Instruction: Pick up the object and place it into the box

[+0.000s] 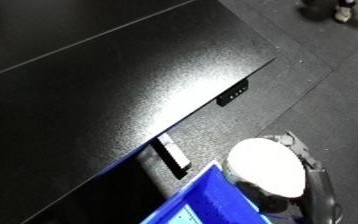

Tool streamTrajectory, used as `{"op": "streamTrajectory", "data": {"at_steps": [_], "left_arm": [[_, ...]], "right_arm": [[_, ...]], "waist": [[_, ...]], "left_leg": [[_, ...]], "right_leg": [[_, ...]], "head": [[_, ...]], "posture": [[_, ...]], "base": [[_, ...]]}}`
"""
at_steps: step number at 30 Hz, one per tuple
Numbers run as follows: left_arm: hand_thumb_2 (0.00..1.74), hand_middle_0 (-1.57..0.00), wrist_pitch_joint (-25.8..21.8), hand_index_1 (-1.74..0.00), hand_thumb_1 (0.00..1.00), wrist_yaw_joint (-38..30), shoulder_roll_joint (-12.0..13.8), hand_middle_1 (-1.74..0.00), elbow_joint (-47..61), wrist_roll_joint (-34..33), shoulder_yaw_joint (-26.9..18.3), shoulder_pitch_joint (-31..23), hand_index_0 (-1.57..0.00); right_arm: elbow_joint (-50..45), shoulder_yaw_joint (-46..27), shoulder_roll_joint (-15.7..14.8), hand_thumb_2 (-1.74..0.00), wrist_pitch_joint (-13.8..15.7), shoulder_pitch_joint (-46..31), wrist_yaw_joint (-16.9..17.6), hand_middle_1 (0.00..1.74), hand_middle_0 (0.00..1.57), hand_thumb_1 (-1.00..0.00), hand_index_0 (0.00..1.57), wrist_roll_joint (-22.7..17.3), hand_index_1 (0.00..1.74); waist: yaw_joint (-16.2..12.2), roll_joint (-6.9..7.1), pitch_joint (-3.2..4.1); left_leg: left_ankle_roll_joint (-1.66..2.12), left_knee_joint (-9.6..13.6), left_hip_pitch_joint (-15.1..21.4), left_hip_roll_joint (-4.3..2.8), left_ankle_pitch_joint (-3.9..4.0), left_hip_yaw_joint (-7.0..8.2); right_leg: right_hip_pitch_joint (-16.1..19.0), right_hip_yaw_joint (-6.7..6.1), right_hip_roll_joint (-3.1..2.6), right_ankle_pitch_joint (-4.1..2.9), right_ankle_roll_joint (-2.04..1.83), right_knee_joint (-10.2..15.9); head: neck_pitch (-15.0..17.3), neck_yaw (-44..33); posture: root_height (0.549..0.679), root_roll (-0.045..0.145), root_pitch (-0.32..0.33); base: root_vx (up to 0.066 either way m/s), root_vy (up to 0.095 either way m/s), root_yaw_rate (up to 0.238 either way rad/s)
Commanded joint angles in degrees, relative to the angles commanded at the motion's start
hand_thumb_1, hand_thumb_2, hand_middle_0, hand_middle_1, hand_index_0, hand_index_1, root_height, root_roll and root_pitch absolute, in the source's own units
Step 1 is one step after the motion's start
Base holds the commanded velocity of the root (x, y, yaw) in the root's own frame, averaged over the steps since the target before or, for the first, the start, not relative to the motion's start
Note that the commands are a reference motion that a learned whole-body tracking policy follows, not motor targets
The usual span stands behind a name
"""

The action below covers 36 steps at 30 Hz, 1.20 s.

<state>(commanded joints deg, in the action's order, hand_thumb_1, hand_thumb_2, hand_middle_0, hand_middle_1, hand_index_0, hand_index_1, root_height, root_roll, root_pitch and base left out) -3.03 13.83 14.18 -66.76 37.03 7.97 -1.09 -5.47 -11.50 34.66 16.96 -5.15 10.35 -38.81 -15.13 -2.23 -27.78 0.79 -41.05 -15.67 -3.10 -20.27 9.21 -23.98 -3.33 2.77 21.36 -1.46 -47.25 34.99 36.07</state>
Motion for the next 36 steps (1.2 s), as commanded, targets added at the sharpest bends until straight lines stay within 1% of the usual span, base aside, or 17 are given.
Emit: {"op": "streamTrajectory", "data": {"at_steps": [2, 6, 9, 12, 15, 17, 19, 22, 27, 30, 34, 36], "left_arm": [[0.0, 0.0, -0.4, 0.0, 0.0, 0.3, -0.3, 0.0, 0.2, 0.7, 0.3, -0.8, 0.0], [0.0, 0.0, -0.1, 0.0, 0.0, 1.3, 0.0, 0.0, -0.2, 0.5, -0.6, -1.3, 0.0], [0.0, 0.0, 0.6, 0.0, 0.0, 1.7, 0.5, 0.0, -0.4, -0.3, -0.8, -0.6, 0.0], [0.0, 0.0, 1.4, 0.0, 0.0, 1.9, 1.2, 0.0, -0.6, -0.9, -0.3, 0.4, 0.0], [0.0, 0.0, 1.9, 0.0, 0.0, 2.1, 1.8, 0.0, -0.7, -1.7, 0.6, 1.4, 0.0], [0.0, 0.0, 2.2, 0.0, 0.0, 2.3, 2.0, 0.0, -0.7, -2.3, 1.3, 1.9, 0.0], [0.0, 0.0, 2.4, 0.0, 0.0, 2.4, 2.1, 0.0, -0.7, -2.7, 1.9, 2.3, 0.0], [0.0, 0.0, 2.6, 0.0, 0.0, 2.7, 2.3, 0.0, -0.7, -3.2, 2.7, 2.9, 0.0], [0.0, 0.0, 3.0, 0.0, 0.0, 2.8, 2.5, 0.0, -0.9, -3.3, 3.8, 3.5, 0.0], [0.0, 0.0, 3.0, 0.0, 0.0, 3.0, 2.5, 0.0, -0.9, -3.2, 4.2, 3.8, 0.0], [0.0, 0.0, 3.1, 0.0, 0.0, 2.9, 2.5, 0.0, -1.0, -2.7, 4.7, 4.2, 0.0], [0.0, 0.0, 3.2, 0.0, 0.0, 2.9, 2.6, 0.0, -1.0, -2.4, 4.8, 4.3, 0.0]], "right_arm": [[3.6, 0.4, -0.7, -1.57, 1.2, -1.6, -2.7, 1.57, 1.41, -0.9, 1.41, -0.4, 1.57], [11.9, 1.2, -1.6, -1.57, 2.3, -2.9, -7.1, 1.57, 1.41, -0.9, 1.41, -1.6, 1.57], [18.4, 2.6, -1.7, -1.57, 2.5, -2.8, -8.7, 1.57, 1.41, -0.9, 1.41, -2.9, 1.57], [24.8, 3.9, -1.2, -1.57, 1.9, -1.4, -9.1, 1.57, 1.41, -0.9, 1.41, -4.7, 1.57], [31.3, 5.3, -0.4, -1.3, 1.1, 0.9, -9.9, 1.3, 1.18, -0.75, 1.18, -7.8, 1.3], [35.6, 6.2, 0.2, -1.13, 0.7, 2.4, -11.0, 1.13, 1.02, -0.65, 1.02, -9.6, 1.13], [39.3, 6.8, 0.7, -0.96, 0.5, 3.7, -11.8, 0.96, 0.86, -0.55, 0.86, -10.4, 0.96], [43.2, 7.0, 1.5, -0.7, 0.2, 5.3, -12.6, 0.7, 0.63, -0.4, 0.63, -10.2, 0.7], [48.5, 7.9, 2.2, -0.26, 0.6, 7.9, -13.4, 0.26, 0.24, -0.15, 0.24, -8.1, 0.26], [50.6, 8.6, 2.3, 0.0, 0.5, 9.3, -13.7, 0.0, 0.0, 0.0, 0.0, -7.6, 0.0], [51.2, 9.4, 2.1, 0.0, 0.1, 10.2, -14.0, 0.0, 0.0, 0.0, 0.0, -6.5, 0.0], [51.0, 9.7, 1.9, 0.0, -0.1, 10.4, -13.6, 0.0, 0.0, 0.0, 0.0, -5.9, 0.0]], "waist": [[-0.7, -0.32, -0.16], [-1.2, -0.96, 0.1], [-0.9, -1.4, 0.33], [-0.3, -1.9, 0.44], [0.4, -2.44, 0.53], [1.0, -2.85, 0.61], [1.5, -3.25, 0.7], [2.1, -3.79, 0.83], [2.9, -4.51, 1.3], [3.3, -4.69, 1.48], [3.7, -4.73, 1.51], [3.9, -4.63, 1.51]], "left_leg": [[-0.17, 0.8, 1.1, 0.3, -0.05, 0.5], [-0.6, 2.3, 2.2, 1.16, -0.72, 1.04], [-0.85, 2.8, 2.5, 1.62, -1.18, 1.03], [-1.0, 2.6, 2.3, 2.01, -1.42, 0.71], [-1.07, 2.1, 1.8, 2.38, -1.49, 0.24], [-1.1, 1.6, 1.4, 2.62, -1.49, -0.07], [-1.09, 1.2, 1.1, 2.87, -1.4, -0.38], [-1.02, 0.7, 0.6, 3.22, -1.17, -0.74], [-0.82, 0.0, 0.0, 3.71, -0.76, -1.0], [-0.77, -0.1, -0.4, 3.87, -0.66, -1.17], [-0.56, -0.7, -1.0, 4.01, -0.29, -1.42], [-0.55, -1.0, -1.3, 4.02, -0.25, -1.5]], "right_leg": [[0.5, -0.48, -0.21, 0.06, 0.01, 0.5], [1.2, -0.75, -0.35, -0.09, 0.12, 1.7], [1.3, -0.64, -0.29, -0.21, 0.24, 2.2], [1.2, -0.42, -0.22, -0.3, 0.45, 2.3], [1.0, -0.2, -0.17, -0.28, 0.75, 2.0], [0.8, -0.06, -0.12, -0.23, 0.97, 1.7], [0.7, 0.09, -0.03, -0.18, 1.15, 1.4], [0.5, 0.28, 0.06, -0.14, 1.33, 1.0], [0.1, 0.44, 0.11, -0.05, 1.53, 0.4], [-0.2, 0.61, 0.15, -0.01, 1.61, 0.2], [-0.5, 0.84, 0.2, 0.01, 1.69, -0.2], [-0.7, 0.98, 0.19, 0.07, 1.72, -0.4]], "head": [[1.6, 1.7], [2.8, 4.6], [3.6, 6.7], [3.8, 9.0], [3.7, 11.4], [3.8, 13.0], [3.6, 14.2], [3.9, 15.2], [4.5, 15.7], [6.0, 15.3], [7.0, 13.9], [7.9, 13.1]], "posture": [[0.632, 0.075, -0.04], [0.634, 0.079, -0.04], [0.635, 0.08, -0.037], [0.635, 0.081, -0.036], [0.635, 0.082, -0.035], [0.634, 0.082, -0.035], [0.633, 0.083, -0.036], [0.633, 0.085, -0.038], [0.632, 0.088, -0.039], [0.631, 0.089, -0.037], [0.631, 0.09, -0.036], [0.63, 0.091, -0.036]], "base": [[0.009, 0.095, -0.151], [-0.006, 0.048, -0.066], [-0.041, -0.001, 0.036], [-0.051, -0.023, 0.076], [-0.051, -0.034, 0.076], [-0.043, -0.032, 0.068], [-0.024, -0.029, 0.055], [-0.016, -0.022, 0.049], [0.007, -0.014, 0.051], [0.003, -0.008, 0.057], [-0.005, -0.006, 0.069], [0.002, -0.003, 0.055]]}}
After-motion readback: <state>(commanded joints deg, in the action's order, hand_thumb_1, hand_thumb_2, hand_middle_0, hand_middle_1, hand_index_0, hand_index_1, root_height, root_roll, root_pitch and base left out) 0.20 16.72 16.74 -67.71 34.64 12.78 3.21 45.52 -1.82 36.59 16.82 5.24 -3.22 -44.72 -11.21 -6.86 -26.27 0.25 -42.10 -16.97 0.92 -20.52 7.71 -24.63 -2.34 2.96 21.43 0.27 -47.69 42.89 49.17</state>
